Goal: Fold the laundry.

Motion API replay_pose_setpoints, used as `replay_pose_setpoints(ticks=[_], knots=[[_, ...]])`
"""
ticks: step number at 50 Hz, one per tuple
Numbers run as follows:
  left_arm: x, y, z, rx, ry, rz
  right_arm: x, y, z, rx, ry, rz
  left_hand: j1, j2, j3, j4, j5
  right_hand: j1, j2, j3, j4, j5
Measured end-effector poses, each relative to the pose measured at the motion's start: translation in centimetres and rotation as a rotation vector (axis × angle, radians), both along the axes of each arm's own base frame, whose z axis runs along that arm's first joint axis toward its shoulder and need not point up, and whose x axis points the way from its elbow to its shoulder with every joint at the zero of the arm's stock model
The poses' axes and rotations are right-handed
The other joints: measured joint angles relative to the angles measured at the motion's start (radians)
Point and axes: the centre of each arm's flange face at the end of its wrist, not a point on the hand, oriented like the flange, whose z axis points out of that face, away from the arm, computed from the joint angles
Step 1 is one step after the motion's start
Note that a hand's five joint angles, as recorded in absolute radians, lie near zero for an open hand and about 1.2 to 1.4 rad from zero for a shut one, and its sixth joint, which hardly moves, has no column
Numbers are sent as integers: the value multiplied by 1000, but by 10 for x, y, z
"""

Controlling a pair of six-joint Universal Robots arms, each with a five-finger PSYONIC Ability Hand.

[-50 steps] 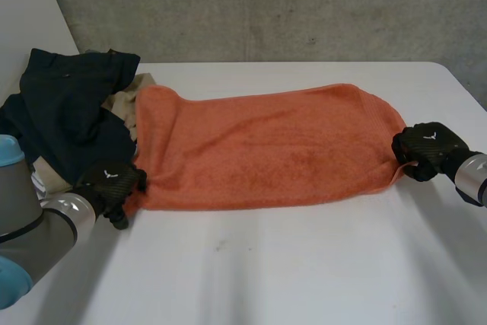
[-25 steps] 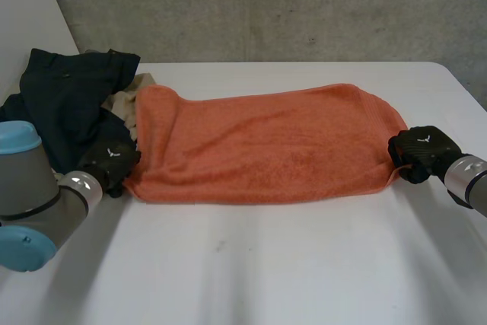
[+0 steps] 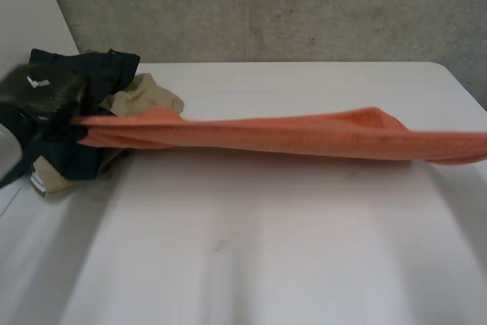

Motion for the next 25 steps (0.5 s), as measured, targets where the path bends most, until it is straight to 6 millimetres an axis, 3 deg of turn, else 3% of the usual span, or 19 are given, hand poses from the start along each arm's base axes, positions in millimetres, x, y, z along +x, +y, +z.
replay_pose_setpoints(ticks=[5,12,16,20,22,25], knots=[[-5,8,21,-12,50,-21,6,7,23,-74,-21,-6,0,0,0,0,0,0,0,0,0,3],[-21,-14,6,52,13,-2,20,-7,7,-38,-28,30,0,0,1,0,0,0,0,0,0,4],[-40,-51,-29,115,-105,10,32,-32,-24,28,60,61,0,2,1,0,0,0,0,0,0,4],[-57,-85,-47,96,-179,8,44,-55,-38,8,135,73,0,2,1,0,0,0,0,0,0,4],[-64,-102,-46,47,-180,10,50,-70,-36,-53,150,61,0,2,2,1,0,0,0,0,0,4],[-76,-131,-24,-106,-111,25,57,-97,-17,-238,113,10,0,2,2,1,0,0,0,1,1,4]])
